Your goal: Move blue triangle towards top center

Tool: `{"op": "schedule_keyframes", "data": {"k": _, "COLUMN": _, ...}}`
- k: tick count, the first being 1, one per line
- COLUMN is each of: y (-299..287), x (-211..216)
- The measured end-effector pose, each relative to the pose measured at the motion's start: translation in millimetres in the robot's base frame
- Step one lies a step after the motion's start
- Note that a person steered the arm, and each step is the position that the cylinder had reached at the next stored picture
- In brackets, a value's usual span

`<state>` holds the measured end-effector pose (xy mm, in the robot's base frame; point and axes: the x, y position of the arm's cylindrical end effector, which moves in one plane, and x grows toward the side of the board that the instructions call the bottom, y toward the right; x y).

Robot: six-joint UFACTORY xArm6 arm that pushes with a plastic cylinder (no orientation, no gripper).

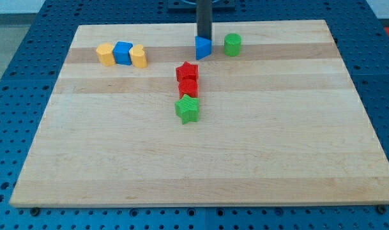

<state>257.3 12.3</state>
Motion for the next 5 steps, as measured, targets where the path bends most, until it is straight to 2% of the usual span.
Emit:
{"op": "schedule_keyframes", "data": {"k": 1, "y": 10, "x": 2}}
{"op": "schedule_keyframes", "data": {"k": 2, "y": 29, "x": 42}}
{"op": "schedule_keyframes", "data": {"k": 3, "y": 29, "x": 58}}
{"op": "schedule_keyframes", "data": {"k": 4, "y": 27, "x": 66}}
{"op": "schedule_keyframes", "data": {"k": 5, "y": 7, "x": 44}}
